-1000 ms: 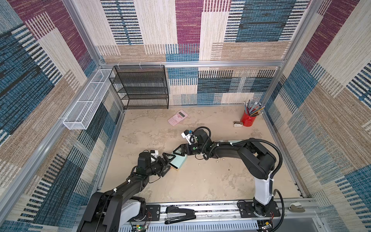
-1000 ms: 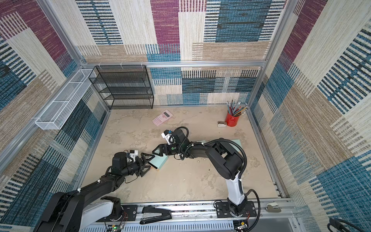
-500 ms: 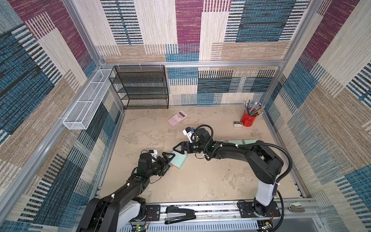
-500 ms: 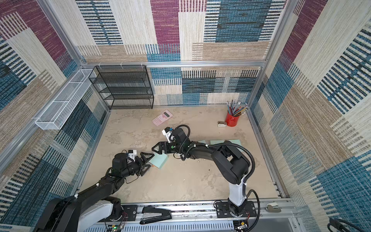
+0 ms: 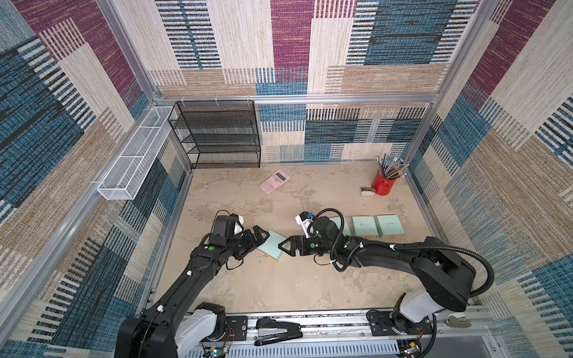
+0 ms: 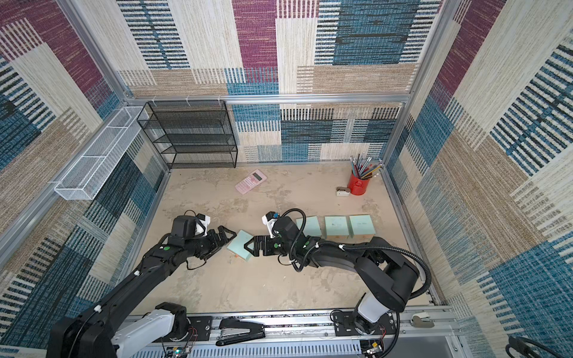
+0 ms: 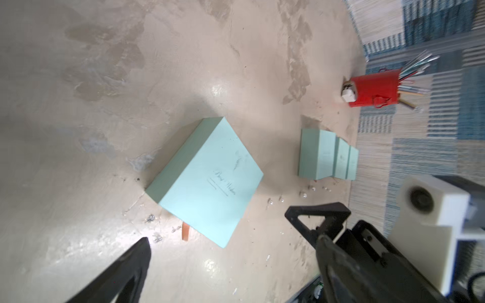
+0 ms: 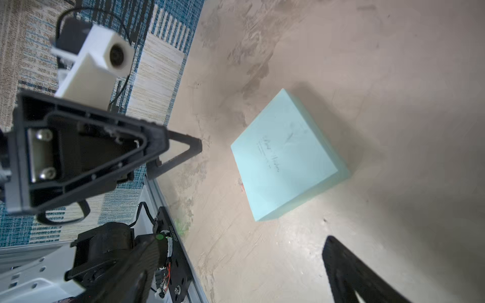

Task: Take out the earrings from the drawer-style jewelry box
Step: Close the drawer of the jewelry box, then adjust the jewelry box at the center of the board.

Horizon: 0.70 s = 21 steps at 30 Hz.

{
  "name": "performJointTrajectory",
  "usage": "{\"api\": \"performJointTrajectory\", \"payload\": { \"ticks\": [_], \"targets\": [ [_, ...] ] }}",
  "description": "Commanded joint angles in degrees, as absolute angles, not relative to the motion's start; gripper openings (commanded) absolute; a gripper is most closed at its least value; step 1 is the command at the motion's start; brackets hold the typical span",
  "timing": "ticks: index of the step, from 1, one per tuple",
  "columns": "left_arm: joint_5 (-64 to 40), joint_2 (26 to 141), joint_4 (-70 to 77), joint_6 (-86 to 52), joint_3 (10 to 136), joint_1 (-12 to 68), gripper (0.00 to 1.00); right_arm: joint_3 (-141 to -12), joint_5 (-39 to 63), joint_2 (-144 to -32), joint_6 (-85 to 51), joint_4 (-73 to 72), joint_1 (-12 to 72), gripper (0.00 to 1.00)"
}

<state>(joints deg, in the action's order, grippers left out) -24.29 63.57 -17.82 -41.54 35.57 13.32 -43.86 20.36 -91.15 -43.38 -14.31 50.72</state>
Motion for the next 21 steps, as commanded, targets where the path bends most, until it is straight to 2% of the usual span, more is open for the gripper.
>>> {"api": "performJointTrajectory", "payload": {
  "ticks": [1, 6, 13, 21],
  "targets": [
    [-22.22, 68.46, -17.60, -35.63, 37.51, 13.41, 0.99, -43.93, 19.33, -93.51, -46.01, -18.39, 51.83, 0.99],
    [-25.11, 74.88, -13.22, -36.56, 38.99, 13.62, 0.99, -47.78, 20.17, -99.30, -45.16, -18.78, 51.90, 0.99],
    [-26.61, 78.03, -11.06, -36.48, 38.86, 13.96, 0.98, -54.57, 20.89, -105.23, -41.87, -17.60, 51.62, 0.99],
    [-25.87, 75.17, -11.56, -37.23, 36.20, 14.15, 0.99, -56.85, 24.17, -107.48, -37.70, -21.46, 49.79, 0.99]
  ]
}}
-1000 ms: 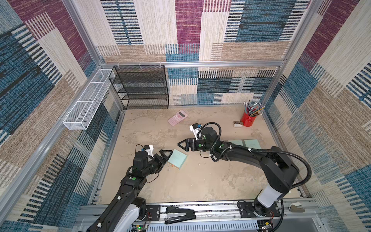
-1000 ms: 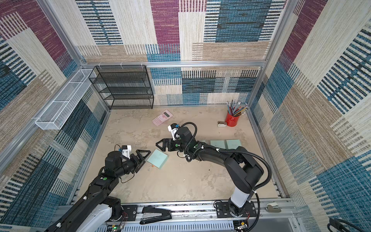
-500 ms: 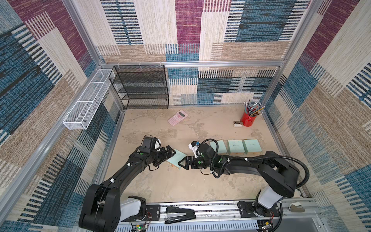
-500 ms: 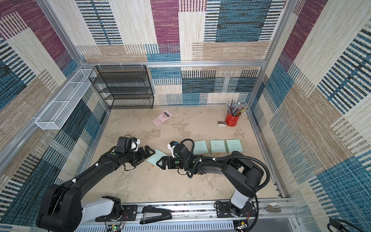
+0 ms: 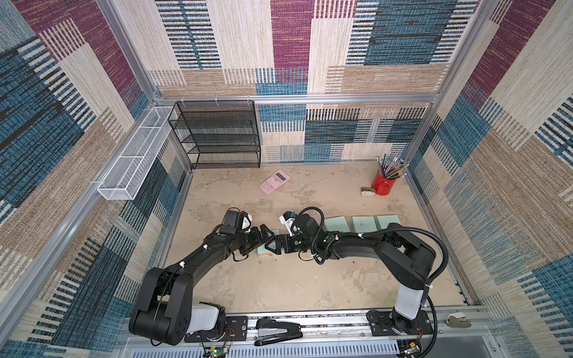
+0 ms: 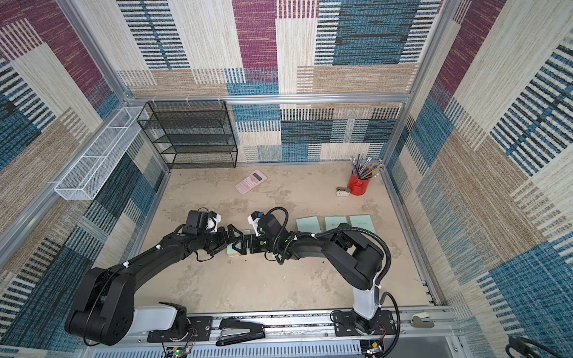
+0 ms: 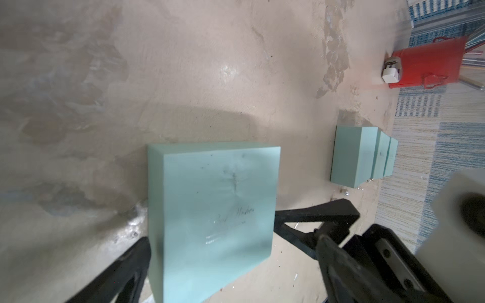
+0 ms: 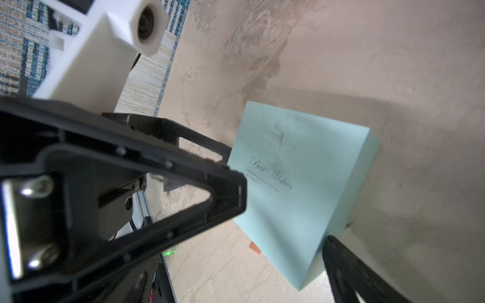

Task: Take out the earrings from the drawer-style jewelry box
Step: Adjust the jewelry box at the center of the board.

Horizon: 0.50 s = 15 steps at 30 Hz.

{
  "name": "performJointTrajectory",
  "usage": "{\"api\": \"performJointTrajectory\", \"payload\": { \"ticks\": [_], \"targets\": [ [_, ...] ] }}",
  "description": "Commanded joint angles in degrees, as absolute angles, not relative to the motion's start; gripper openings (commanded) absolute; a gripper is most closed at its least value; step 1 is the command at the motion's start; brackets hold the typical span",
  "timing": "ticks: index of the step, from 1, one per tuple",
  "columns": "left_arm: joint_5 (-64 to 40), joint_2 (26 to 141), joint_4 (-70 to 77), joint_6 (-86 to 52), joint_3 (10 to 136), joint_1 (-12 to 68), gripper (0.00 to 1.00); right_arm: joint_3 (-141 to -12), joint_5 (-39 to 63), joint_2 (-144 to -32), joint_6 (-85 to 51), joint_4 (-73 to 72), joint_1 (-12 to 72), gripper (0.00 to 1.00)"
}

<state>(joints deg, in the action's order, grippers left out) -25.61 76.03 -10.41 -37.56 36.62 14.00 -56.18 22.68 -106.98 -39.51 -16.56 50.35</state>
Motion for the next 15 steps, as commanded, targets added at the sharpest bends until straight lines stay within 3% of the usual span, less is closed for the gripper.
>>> {"api": "performJointTrajectory", "payload": {
  "ticks": [1, 7, 15],
  "targets": [
    [-25.31, 74.90, -12.31, -37.01, 36.41, 14.15, 0.99, -56.94, 24.58, -107.50, -37.53, -21.96, 49.66, 0.99],
    [-15.64, 75.31, -24.63, -34.26, 41.89, 17.12, 0.99, -51.68, 19.80, -100.07, -37.62, -21.15, 48.67, 0.99],
    [-5.69, 79.98, -33.80, -36.03, 50.21, 25.89, 0.99, -38.95, 11.10, -79.54, -37.91, -14.41, 45.49, 0.99]
  ]
}}
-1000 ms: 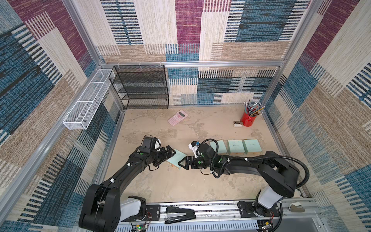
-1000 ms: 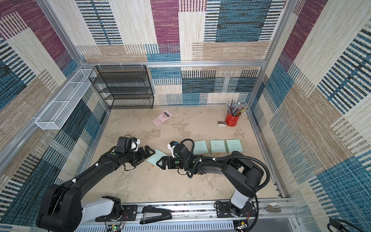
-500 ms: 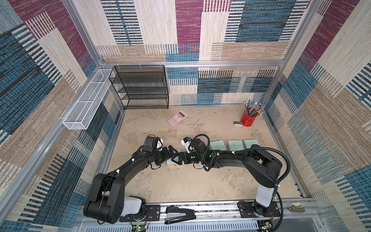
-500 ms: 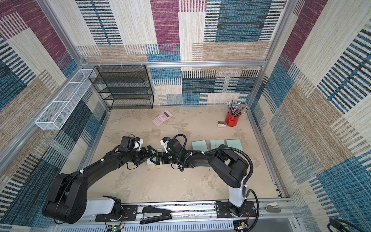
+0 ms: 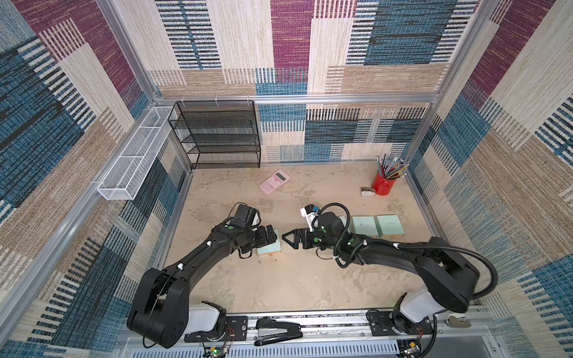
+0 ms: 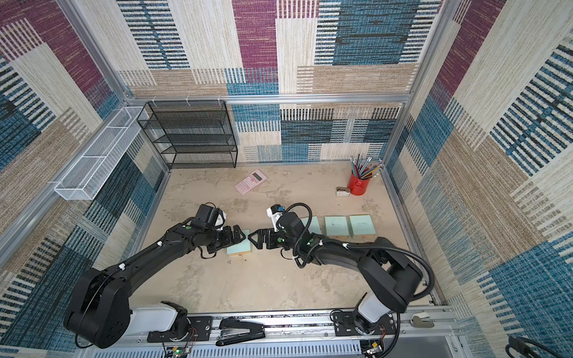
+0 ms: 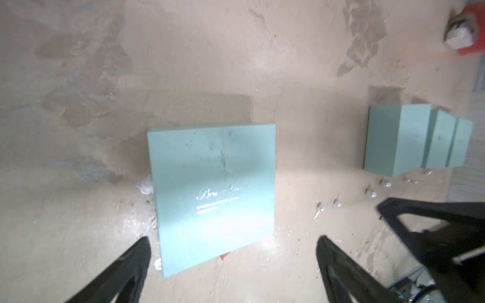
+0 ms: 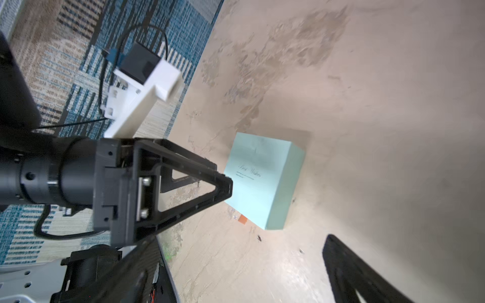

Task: Take out the earrings from the drawer-style jewelry box
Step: Adjust the jewelry box at the center of the board, then pick up the jewelry box from the center of the board.

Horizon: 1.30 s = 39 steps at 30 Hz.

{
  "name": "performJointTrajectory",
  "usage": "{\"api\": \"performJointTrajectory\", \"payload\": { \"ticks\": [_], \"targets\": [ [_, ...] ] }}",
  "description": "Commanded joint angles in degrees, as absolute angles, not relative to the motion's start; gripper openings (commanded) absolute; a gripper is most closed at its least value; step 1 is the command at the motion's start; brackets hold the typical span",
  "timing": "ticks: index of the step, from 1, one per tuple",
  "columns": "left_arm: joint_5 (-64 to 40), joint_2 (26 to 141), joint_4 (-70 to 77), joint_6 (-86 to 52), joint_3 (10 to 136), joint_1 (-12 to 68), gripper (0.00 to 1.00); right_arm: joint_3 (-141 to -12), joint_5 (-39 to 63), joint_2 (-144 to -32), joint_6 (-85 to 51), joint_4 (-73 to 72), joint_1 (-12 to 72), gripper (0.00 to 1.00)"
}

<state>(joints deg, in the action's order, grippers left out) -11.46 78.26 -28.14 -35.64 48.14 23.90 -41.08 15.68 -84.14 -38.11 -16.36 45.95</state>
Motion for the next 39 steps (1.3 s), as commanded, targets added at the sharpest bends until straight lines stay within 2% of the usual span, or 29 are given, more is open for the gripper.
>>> {"api": "performJointTrajectory", "payload": {
  "ticks": [1, 8, 12, 20, 39],
  "targets": [
    [-4.84, 81.31, -34.47, -36.55, 51.18, 26.89, 0.99, -37.84, 10.11, -76.68, -37.76, -13.00, 45.28, 0.99],
    [1.57, 88.02, -37.73, -39.66, 55.43, 30.53, 0.99, -31.95, 6.81, -61.38, -37.27, -7.10, 44.65, 0.99],
    [3.79, 89.72, -39.14, -41.05, 56.94, 32.04, 0.99, -29.14, 6.07, -56.39, -37.55, -6.31, 44.38, 0.99],
    [9.16, 88.17, -42.50, -43.12, 58.44, 34.55, 0.99, -26.83, 7.51, -54.76, -37.40, -7.03, 44.12, 0.99],
    [8.12, 96.32, -41.47, -45.12, 61.10, 36.21, 0.98, -25.03, 8.45, -52.89, -37.70, -6.77, 43.95, 0.99]
  ]
}}
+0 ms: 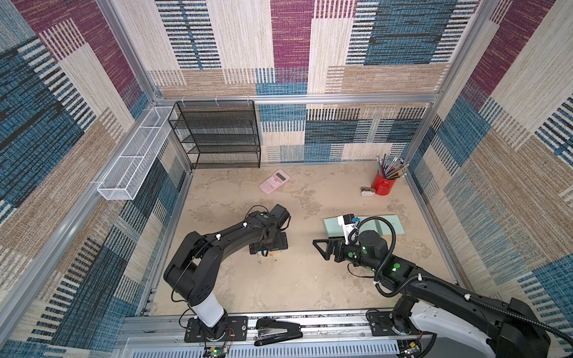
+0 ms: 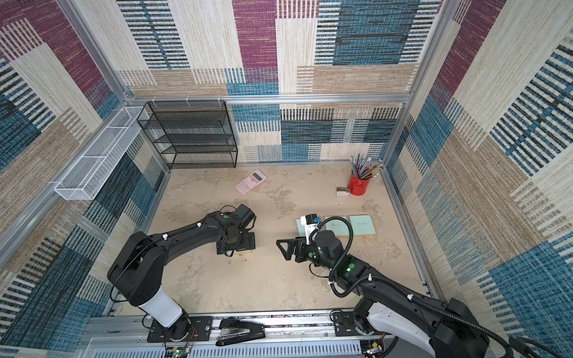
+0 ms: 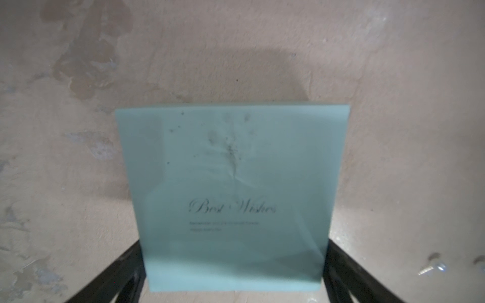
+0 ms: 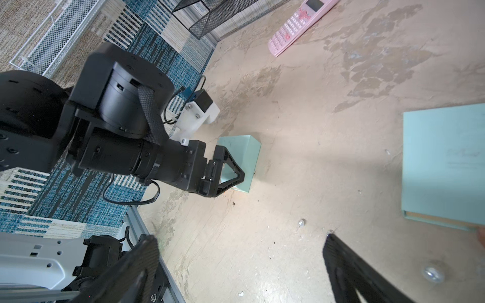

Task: Take out the earrings from the drawer-style jewelry box
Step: Pick up the jewelry box from the center of the board.

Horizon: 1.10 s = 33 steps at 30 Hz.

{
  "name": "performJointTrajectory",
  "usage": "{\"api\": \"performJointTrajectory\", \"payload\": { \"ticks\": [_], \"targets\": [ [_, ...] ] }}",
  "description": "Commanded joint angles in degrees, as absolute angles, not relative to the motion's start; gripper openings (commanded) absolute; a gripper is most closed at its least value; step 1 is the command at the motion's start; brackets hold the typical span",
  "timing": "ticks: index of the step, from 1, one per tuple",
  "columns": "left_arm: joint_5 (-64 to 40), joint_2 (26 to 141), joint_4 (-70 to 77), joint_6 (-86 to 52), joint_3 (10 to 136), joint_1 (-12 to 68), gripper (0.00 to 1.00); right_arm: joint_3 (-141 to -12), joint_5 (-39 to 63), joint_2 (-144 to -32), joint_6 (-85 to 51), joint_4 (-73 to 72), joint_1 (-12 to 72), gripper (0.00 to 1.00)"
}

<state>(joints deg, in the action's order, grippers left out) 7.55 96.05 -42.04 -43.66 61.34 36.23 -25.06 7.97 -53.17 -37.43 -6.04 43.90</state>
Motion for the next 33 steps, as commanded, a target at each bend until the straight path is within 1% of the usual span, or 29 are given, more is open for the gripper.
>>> {"api": "performJointTrajectory", "payload": {
  "ticks": [1, 4, 7, 13, 17, 24, 28, 33],
  "targets": [
    [8.17, 96.26, -41.17, -45.22, 60.94, 36.21, 0.99, -25.10, 8.42, -52.99, -37.62, -6.71, 43.95, 0.99],
    [8.48, 95.74, -40.69, -45.40, 60.48, 36.21, 1.00, -25.18, 8.44, -53.14, -37.62, -6.50, 43.95, 0.99],
    [9.21, 95.06, -40.64, -45.36, 60.29, 36.19, 0.99, -25.20, 8.22, -53.15, -37.60, -6.50, 43.95, 0.99],
    [7.35, 94.58, -40.58, -44.59, 60.77, 36.21, 0.86, -25.55, 7.20, -52.76, -37.36, -5.77, 43.84, 0.99],
    [6.21, 93.22, -40.65, -44.57, 61.65, 36.37, 0.82, -26.09, 6.29, -51.15, -37.18, -4.19, 43.46, 0.99],
    [2.87, 92.71, -40.78, -44.30, 66.61, 38.39, 0.82, -27.81, 2.59, -45.17, -36.21, 0.87, 43.12, 0.99],
    [3.23, 95.45, -40.73, -43.99, 68.20, 38.41, 0.88, -27.92, 2.10, -42.94, -36.37, 2.03, 43.01, 0.99],
    [3.11, 99.75, -40.45, -43.45, 70.18, 38.54, 0.88, -27.61, 2.19, -42.08, -36.77, 3.16, 43.05, 0.99]
  ]
}}
